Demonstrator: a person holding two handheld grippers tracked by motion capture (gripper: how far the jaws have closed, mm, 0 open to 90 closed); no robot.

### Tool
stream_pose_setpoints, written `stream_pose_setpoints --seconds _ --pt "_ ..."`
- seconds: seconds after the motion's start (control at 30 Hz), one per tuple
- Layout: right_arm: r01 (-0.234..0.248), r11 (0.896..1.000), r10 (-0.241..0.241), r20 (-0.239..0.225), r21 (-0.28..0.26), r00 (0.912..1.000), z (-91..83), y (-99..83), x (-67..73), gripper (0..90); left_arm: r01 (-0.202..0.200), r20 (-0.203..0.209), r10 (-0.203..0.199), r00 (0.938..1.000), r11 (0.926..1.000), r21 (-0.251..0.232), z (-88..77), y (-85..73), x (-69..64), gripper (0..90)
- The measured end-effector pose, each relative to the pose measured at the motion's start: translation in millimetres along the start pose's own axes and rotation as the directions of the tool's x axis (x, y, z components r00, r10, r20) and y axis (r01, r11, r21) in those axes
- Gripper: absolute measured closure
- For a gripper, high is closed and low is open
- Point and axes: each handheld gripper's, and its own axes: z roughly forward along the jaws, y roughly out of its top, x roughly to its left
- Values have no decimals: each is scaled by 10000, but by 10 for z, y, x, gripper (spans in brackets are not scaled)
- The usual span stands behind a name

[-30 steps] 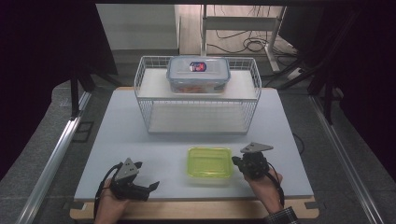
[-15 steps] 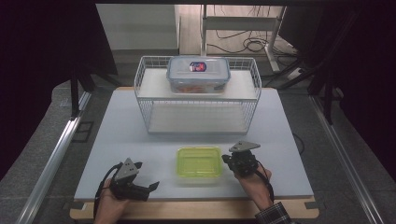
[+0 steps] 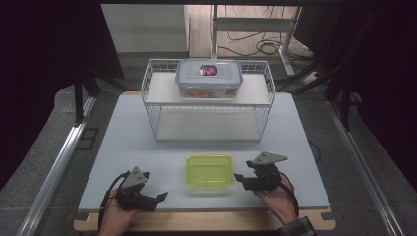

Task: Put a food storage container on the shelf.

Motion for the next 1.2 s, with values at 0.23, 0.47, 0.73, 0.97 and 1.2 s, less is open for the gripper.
stream_pose_setpoints --seconds 0.23,0.47,0.73,0.97,1.2 --pt "-268 9995 266 90 166 9996 -21 14 -21 292 233 135 -235 9996 9995 198 29 60 -20 62" --pt "-146 9997 141 227 213 9996 19 52 51 338 333 446 -333 9984 9994 -5 103 216 -59 96" --pt "-580 9978 588 -243 332 9980 121 103 80 472 356 665 -341 9972 9991 -223 198 299 -85 120" --pt "-2032 9776 2071 -771 554 9753 224 110 -22 533 142 445 -130 9989 9995 -274 138 204 -69 92" --pt "-3562 9281 3690 -1393 1086 9189 329 115 -129 581 182 315 -177 9993 9997 -183 100 144 -46 90"
